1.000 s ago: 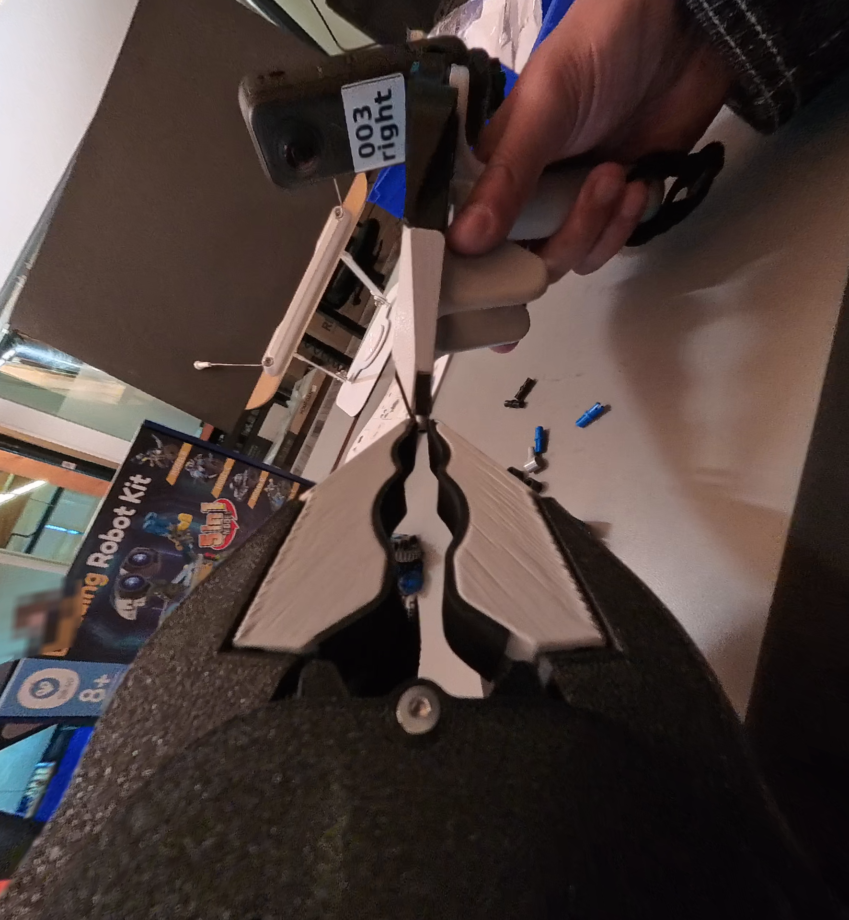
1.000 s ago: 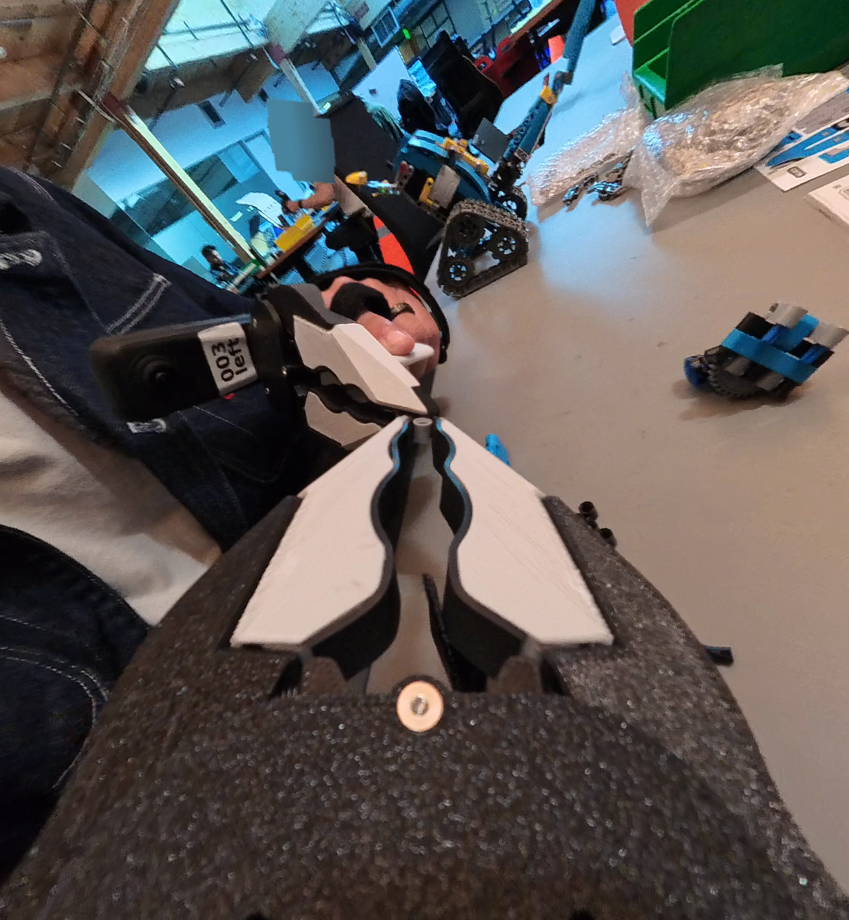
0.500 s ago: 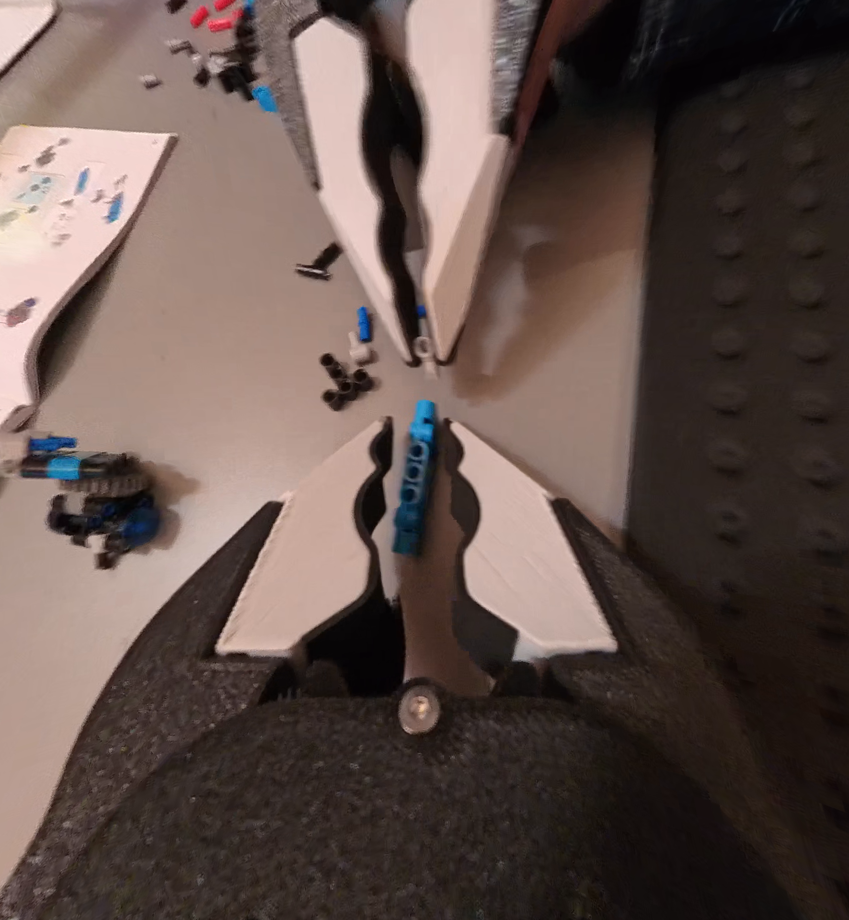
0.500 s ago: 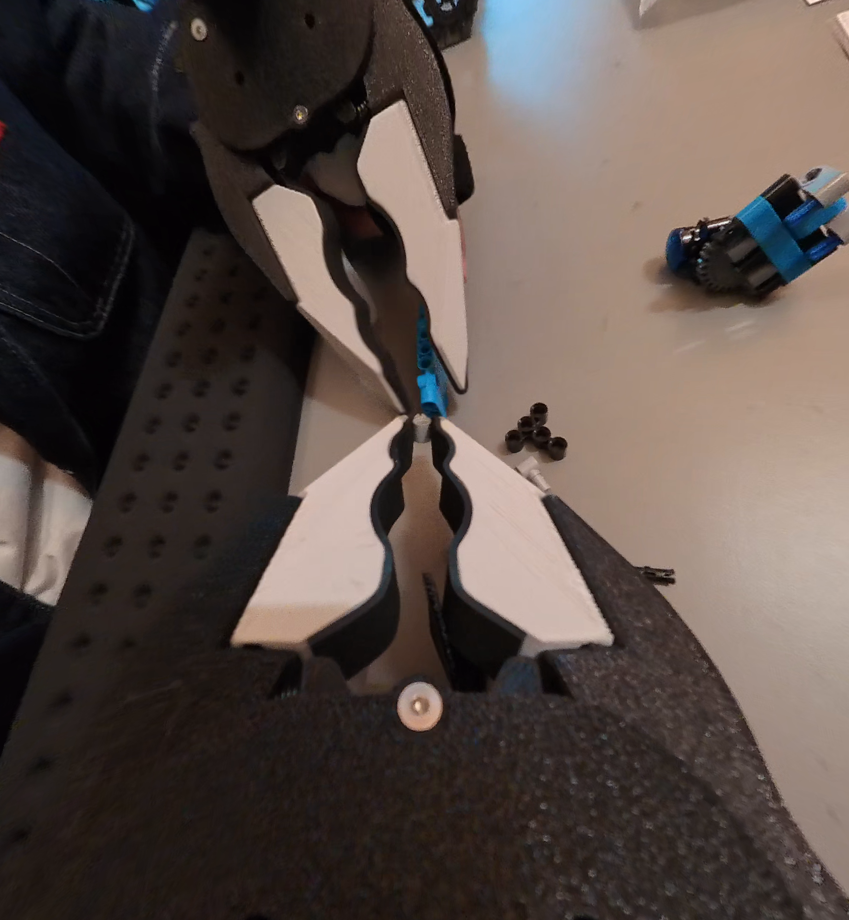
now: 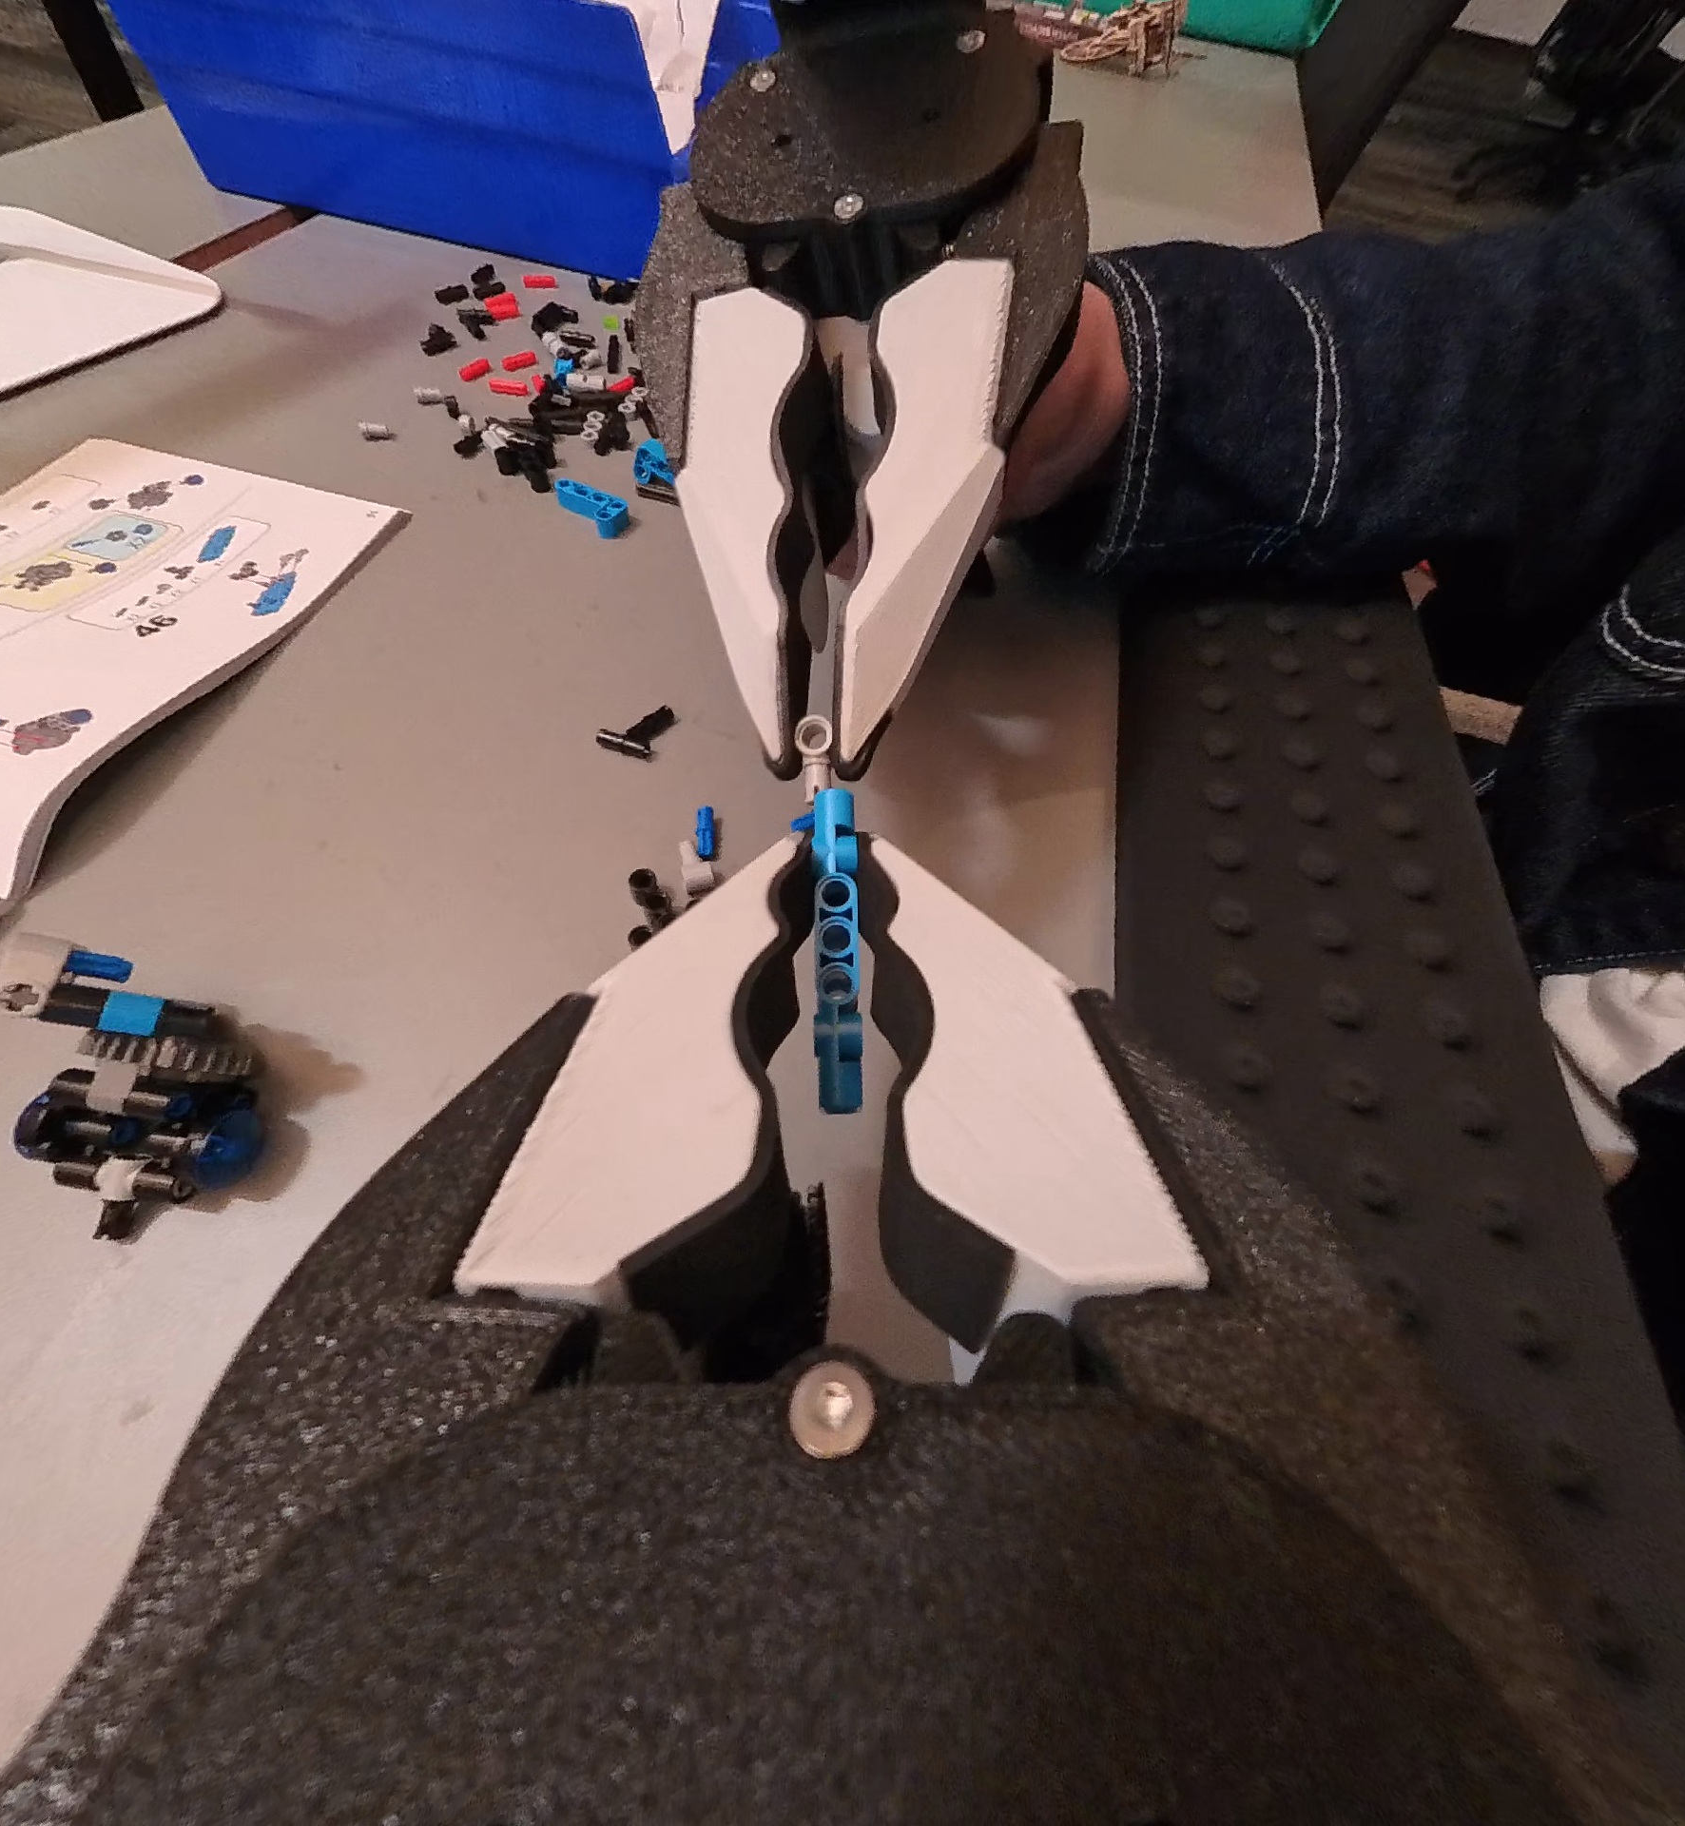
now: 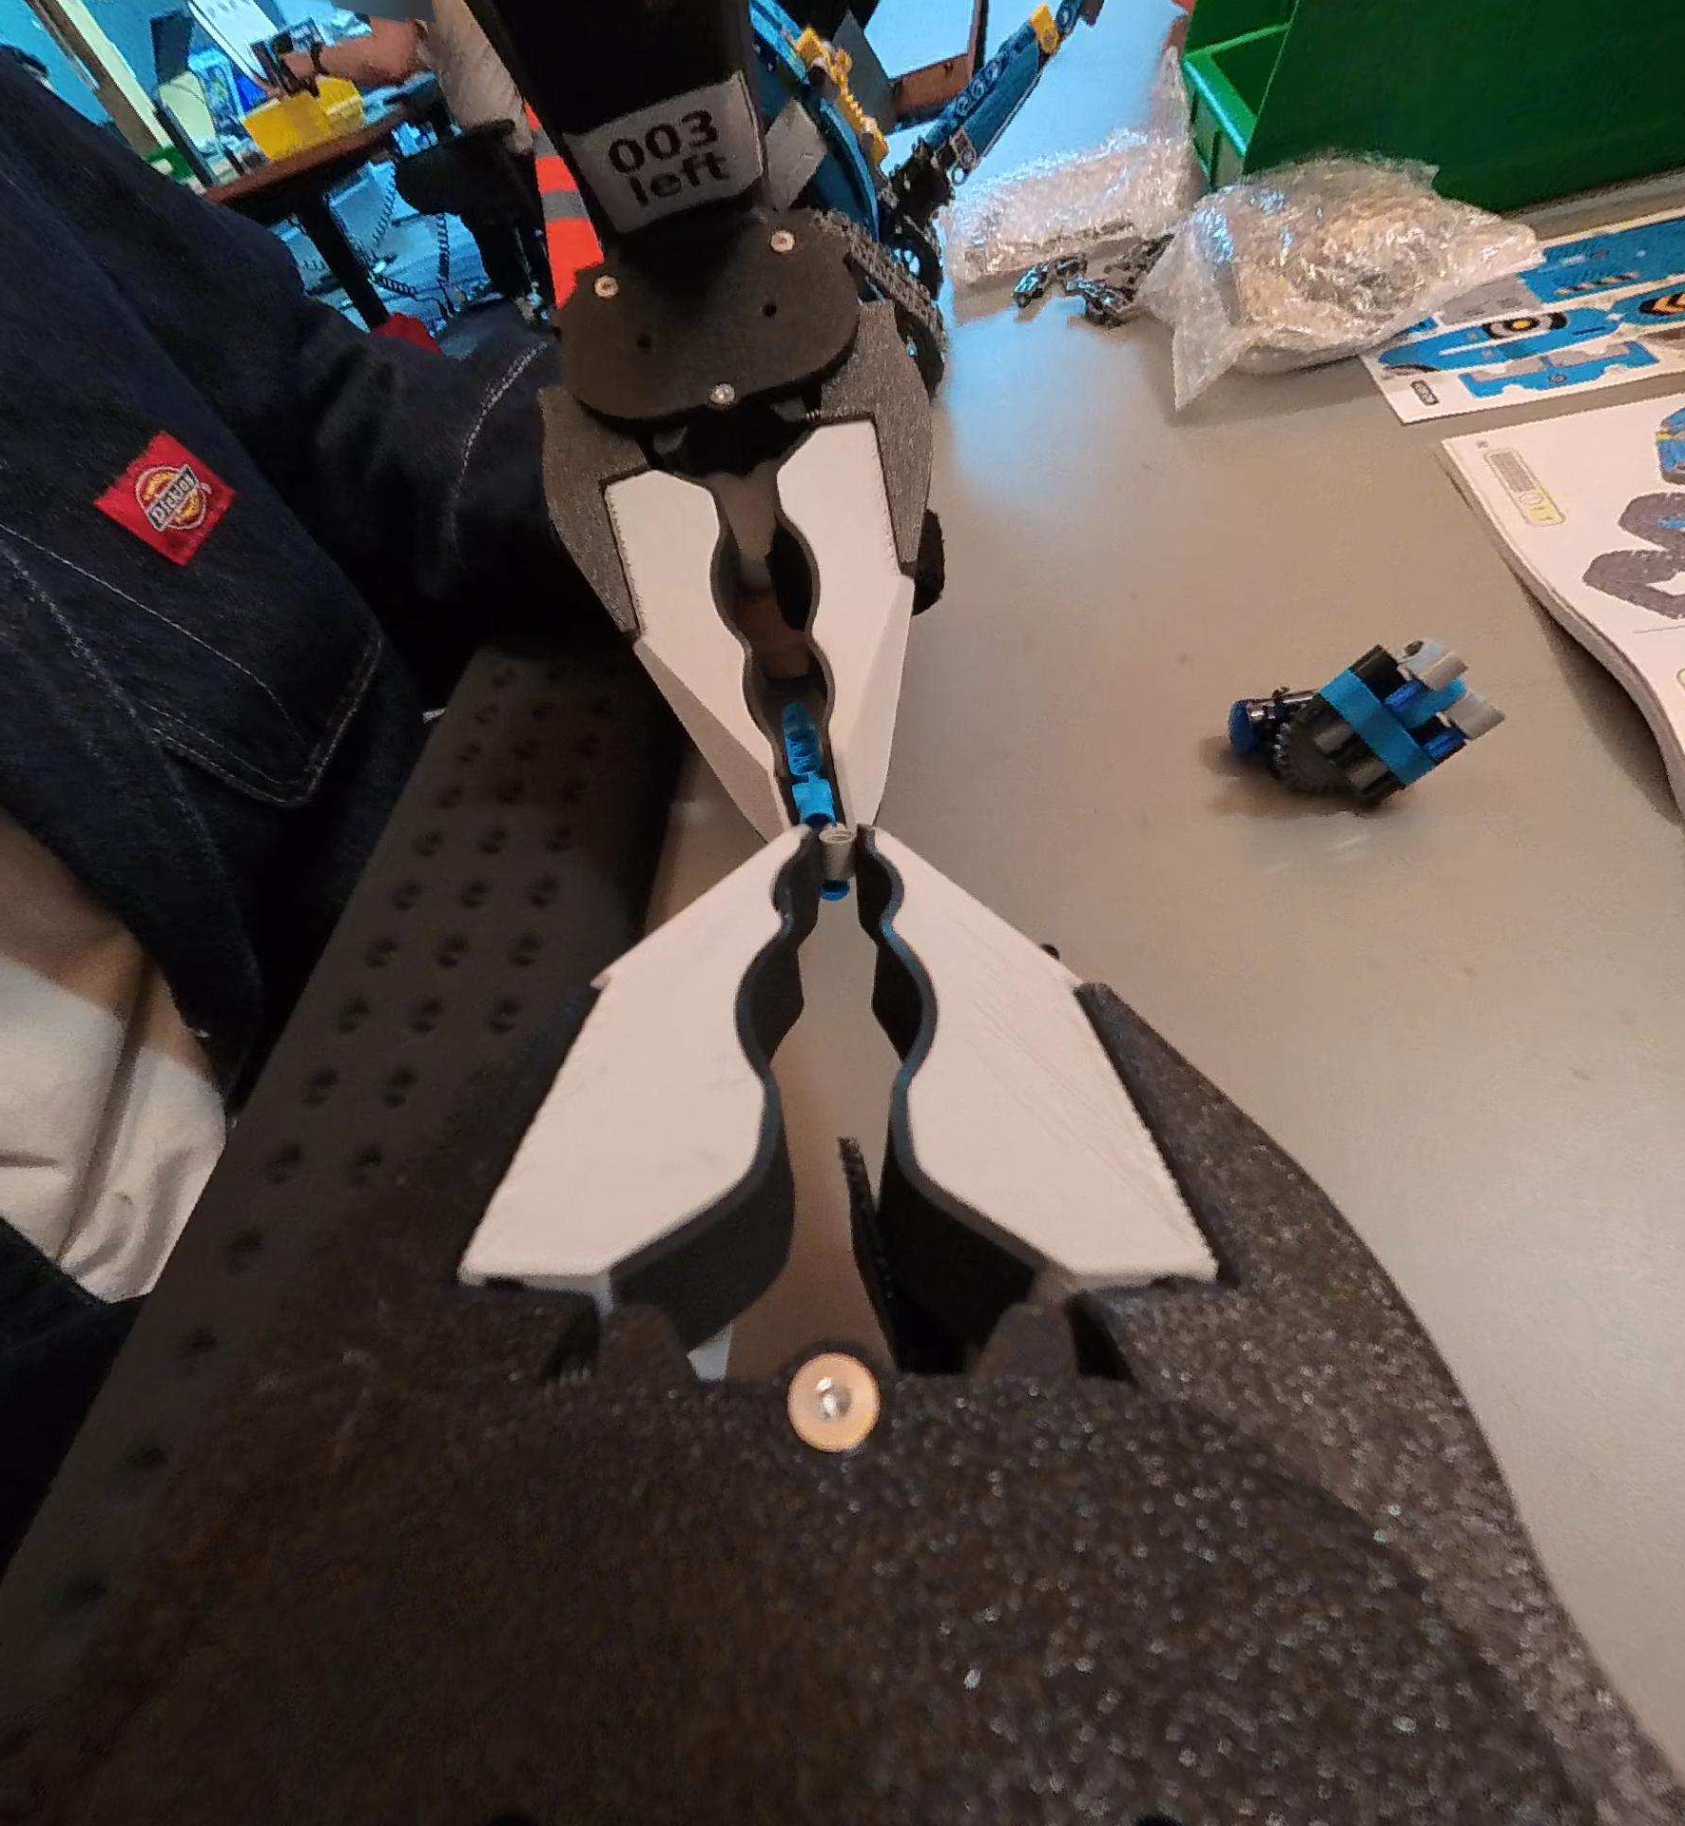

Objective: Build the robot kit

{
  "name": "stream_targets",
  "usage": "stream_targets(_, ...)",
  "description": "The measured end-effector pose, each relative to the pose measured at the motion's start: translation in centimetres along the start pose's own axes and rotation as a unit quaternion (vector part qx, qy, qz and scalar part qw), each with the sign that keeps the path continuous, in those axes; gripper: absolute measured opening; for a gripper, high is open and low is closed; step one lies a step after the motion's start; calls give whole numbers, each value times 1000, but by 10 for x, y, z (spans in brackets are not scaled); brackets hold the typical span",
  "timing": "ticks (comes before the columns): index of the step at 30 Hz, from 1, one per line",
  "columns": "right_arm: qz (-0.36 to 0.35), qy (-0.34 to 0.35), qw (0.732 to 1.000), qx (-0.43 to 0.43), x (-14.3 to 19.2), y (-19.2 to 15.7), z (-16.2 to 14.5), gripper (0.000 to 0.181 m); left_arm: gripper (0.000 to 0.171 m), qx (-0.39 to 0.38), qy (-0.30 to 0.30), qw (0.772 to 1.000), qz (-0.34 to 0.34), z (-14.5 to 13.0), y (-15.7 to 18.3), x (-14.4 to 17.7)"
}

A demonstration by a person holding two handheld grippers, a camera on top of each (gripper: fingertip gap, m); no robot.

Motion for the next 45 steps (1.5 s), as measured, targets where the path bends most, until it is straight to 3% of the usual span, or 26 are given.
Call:
stream_targets(24, 7, 31, 999, -21, 1, 1, 9, 6, 6, 54, 24, 998, -17, 8, -4, 5)
stream_targets(29, 24, 26, 999, -22, 0, -2, 6, 6, 6, 26, 13, 1000, -7, 6, -2, 4)
stream_targets(34, 35, -22, 999, -7, -5, -7, -7, 6, 6, -27, -35, 999, 20, -8, 0, -3)
stream_targets(39, 53, 1, 999, -11, -5, -11, -3, 6, 5, -9, -26, 999, -16, -6, 7, 0)
stream_targets(42, 59, 34, 998, -12, -5, -15, 8, 6, 5, 35, 14, 998, -53, 5, 11, 6)
stream_targets(45, 45, 20, 999, -8, -7, -11, 3, 6, 5, 36, 5, 998, -42, 2, 8, 4)
Point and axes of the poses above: each gripper's, where its closed fingertips meet, x back along the fingers, z out of its top, y = z × x across the jaws, the point moved 2 cm from there along x, back along the fingers, and after that the axes turned 9 degrees about x, right-handed, at the moved point
